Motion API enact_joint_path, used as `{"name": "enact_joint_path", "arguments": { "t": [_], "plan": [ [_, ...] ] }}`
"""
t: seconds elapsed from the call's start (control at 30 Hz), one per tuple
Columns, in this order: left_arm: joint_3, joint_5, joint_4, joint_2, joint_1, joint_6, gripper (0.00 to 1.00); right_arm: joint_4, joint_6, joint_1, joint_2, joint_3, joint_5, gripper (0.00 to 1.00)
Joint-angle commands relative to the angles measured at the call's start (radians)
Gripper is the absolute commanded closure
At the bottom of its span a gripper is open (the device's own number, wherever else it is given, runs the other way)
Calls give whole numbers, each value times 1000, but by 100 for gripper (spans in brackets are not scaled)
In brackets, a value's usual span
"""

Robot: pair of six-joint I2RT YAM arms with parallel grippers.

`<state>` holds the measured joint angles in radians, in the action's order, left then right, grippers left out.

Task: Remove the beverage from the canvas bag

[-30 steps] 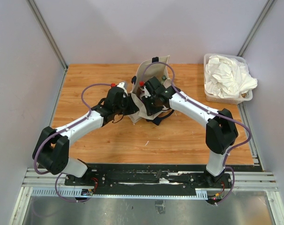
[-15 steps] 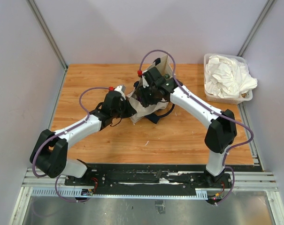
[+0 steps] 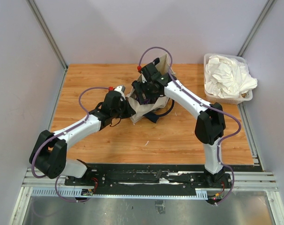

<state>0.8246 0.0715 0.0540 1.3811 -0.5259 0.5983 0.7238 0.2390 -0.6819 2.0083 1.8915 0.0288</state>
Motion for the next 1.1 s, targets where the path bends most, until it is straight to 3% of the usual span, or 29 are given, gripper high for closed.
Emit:
{"name": "enact_joint_path", "arguments": {
  "t": [0.0, 0.47, 0.77, 0.97, 1.0, 1.07],
  "plan": [
    [-44, -40, 178, 8, 7, -43, 100, 20, 13, 17, 43, 27, 8, 15],
    [-56, -27, 173, 13, 7, -49, 99, -61, 71, 17, 112, 32, -58, 15],
    [-47, -22, 176, 12, 7, -46, 100, -86, 80, 15, 196, 72, -45, 24],
    [-47, -16, 175, 24, 6, -42, 100, -109, 81, 15, 213, 38, -37, 37],
    [-47, -16, 173, 23, 6, -42, 100, -109, 80, 15, 214, 30, -36, 42],
    [-48, -16, 172, 24, 7, -40, 100, -111, 77, 16, 213, 14, -34, 63]
  ]
}}
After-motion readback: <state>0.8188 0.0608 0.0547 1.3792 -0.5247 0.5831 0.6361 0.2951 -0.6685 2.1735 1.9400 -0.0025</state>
